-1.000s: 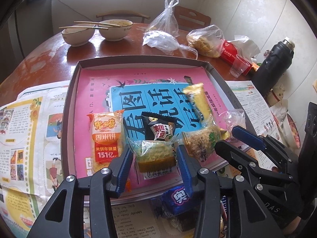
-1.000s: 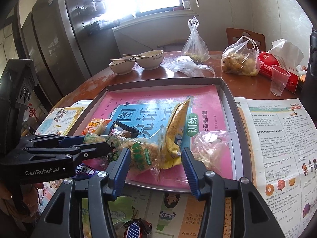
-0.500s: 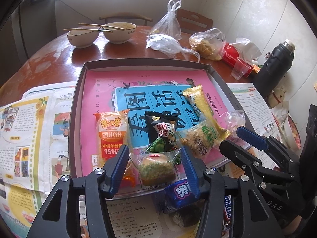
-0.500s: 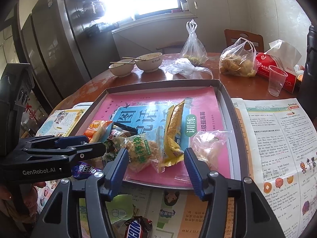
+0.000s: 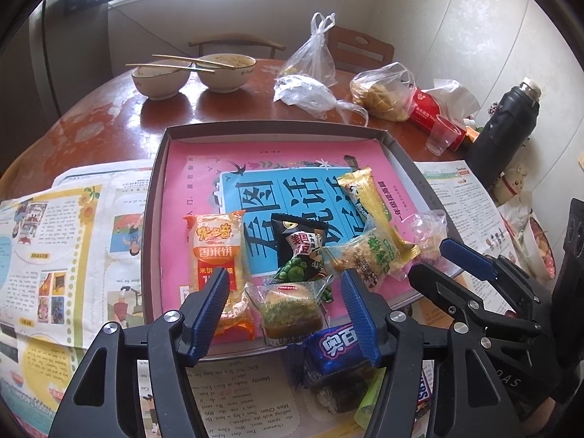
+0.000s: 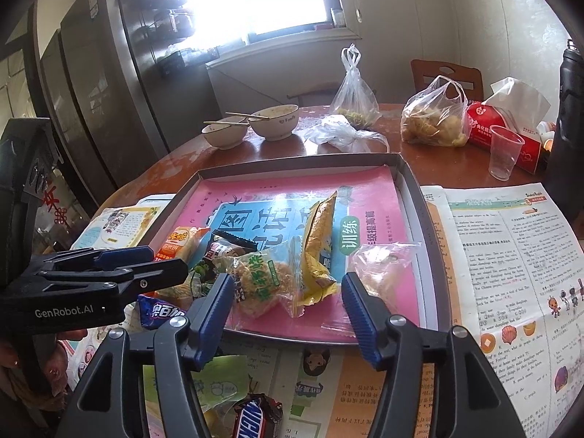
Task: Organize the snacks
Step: 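Open both grippers to release the snacks inside the box, then withdraw both grippers from the box toward the snacks beside it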
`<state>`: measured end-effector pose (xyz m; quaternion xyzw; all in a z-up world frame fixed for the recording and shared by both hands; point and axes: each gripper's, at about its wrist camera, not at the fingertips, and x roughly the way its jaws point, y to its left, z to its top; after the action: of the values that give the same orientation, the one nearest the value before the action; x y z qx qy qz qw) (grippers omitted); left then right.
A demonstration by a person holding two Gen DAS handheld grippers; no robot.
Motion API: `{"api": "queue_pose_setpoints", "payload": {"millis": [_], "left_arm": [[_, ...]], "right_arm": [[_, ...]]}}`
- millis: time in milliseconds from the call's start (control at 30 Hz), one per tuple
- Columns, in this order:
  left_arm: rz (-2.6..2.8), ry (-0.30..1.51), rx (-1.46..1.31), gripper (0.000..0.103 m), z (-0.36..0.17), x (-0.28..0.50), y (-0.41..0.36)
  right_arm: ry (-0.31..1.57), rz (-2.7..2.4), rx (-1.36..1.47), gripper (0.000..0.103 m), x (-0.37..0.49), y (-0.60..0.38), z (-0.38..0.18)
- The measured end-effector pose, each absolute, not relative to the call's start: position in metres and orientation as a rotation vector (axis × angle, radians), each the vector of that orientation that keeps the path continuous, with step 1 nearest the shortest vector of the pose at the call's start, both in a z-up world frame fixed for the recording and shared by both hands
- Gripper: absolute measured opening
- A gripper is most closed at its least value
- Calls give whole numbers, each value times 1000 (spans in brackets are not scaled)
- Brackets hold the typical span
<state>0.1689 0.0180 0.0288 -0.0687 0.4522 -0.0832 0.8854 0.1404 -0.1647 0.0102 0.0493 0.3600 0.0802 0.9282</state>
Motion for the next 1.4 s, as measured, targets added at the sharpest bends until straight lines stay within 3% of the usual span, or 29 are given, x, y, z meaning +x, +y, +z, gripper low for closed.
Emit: {"api": "queue_pose_setpoints", "payload": {"millis": [267, 1400], "left_arm": [[-174, 917, -147, 74, 36, 161, 16], [-158, 866, -164, 75, 43, 115, 21]], "right_arm": [[716, 161, 105, 64, 134, -167, 14], [669, 177, 81, 66, 93, -167, 20]]}}
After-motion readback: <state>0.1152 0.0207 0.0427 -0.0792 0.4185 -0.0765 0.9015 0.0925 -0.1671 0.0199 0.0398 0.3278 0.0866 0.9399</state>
